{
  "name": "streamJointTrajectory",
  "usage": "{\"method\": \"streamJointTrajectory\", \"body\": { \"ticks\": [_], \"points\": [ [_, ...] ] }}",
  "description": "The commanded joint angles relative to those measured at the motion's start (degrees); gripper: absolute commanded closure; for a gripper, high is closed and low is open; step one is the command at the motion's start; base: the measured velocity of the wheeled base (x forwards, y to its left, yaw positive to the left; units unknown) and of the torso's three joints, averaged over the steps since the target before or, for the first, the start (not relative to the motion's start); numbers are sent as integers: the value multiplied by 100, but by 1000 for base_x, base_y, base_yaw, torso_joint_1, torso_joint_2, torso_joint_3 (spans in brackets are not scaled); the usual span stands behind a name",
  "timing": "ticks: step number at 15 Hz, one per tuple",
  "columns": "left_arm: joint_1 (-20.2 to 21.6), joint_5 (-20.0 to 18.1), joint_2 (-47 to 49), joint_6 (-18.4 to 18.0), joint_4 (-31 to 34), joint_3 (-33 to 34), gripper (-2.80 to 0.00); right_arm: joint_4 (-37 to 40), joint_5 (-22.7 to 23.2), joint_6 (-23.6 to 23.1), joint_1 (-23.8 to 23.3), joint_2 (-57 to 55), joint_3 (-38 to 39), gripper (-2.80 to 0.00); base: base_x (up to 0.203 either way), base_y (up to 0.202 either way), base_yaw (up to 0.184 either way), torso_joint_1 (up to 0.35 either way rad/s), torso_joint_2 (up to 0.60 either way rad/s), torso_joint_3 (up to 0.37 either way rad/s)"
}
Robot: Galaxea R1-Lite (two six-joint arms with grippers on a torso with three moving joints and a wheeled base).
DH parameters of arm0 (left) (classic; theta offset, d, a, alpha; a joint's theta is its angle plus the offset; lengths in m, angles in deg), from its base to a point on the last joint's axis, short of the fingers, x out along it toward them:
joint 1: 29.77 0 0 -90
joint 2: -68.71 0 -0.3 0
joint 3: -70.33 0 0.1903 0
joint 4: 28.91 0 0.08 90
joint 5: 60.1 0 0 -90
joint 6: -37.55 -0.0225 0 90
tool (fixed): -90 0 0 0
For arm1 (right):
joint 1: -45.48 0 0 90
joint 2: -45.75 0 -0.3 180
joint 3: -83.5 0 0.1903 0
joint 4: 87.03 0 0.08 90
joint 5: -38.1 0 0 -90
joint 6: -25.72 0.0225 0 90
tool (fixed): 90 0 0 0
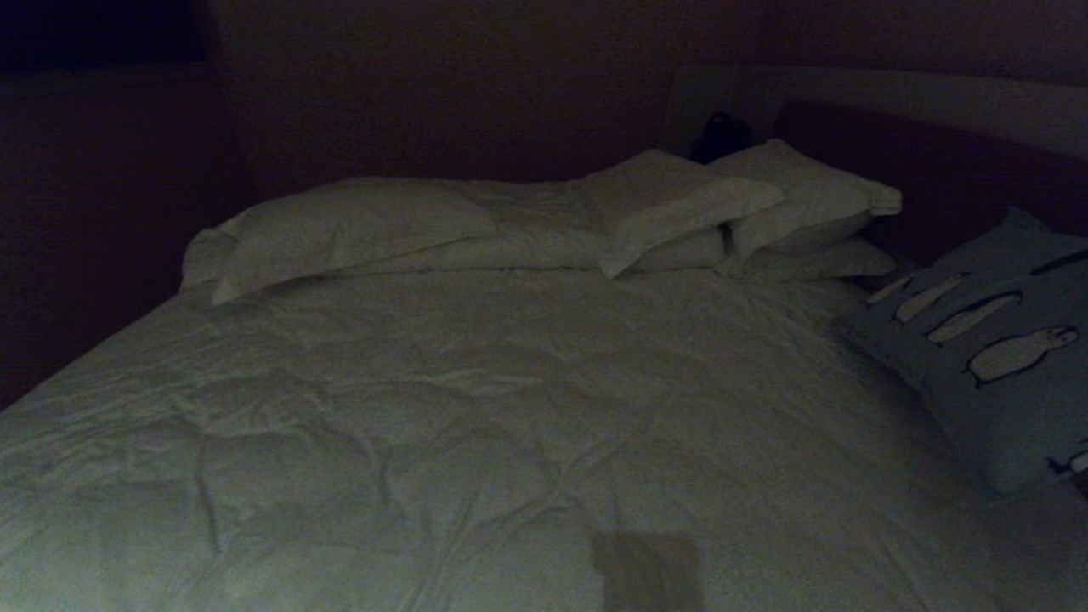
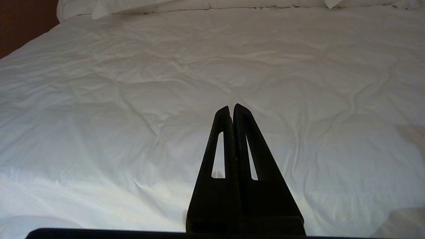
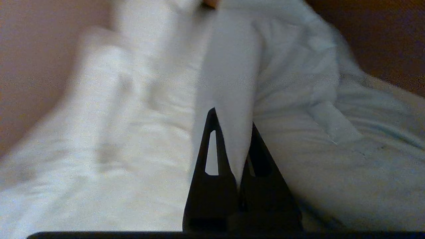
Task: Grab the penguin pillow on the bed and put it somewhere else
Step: Place the pillow at the bedside
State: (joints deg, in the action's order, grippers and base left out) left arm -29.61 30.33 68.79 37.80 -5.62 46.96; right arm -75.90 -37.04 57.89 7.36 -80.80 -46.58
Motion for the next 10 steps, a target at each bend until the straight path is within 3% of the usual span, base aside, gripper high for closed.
{"method": "streamJointTrajectory", "body": {
  "ticks": [1,6,10],
  "points": [
    [2,0,1,2,-1,0,0,671,-652,-219,4,-275,-27,0,0,0,0,0,0,0],
    [2,0,1,2,-1,0,0,827,392,93,20,-472,-94,0,0,0,0,0,0,0],
    [2,0,1,2,-1,0,0,837,539,254,19,-359,-111,0,0,0,0,0,0,0]
  ]
}}
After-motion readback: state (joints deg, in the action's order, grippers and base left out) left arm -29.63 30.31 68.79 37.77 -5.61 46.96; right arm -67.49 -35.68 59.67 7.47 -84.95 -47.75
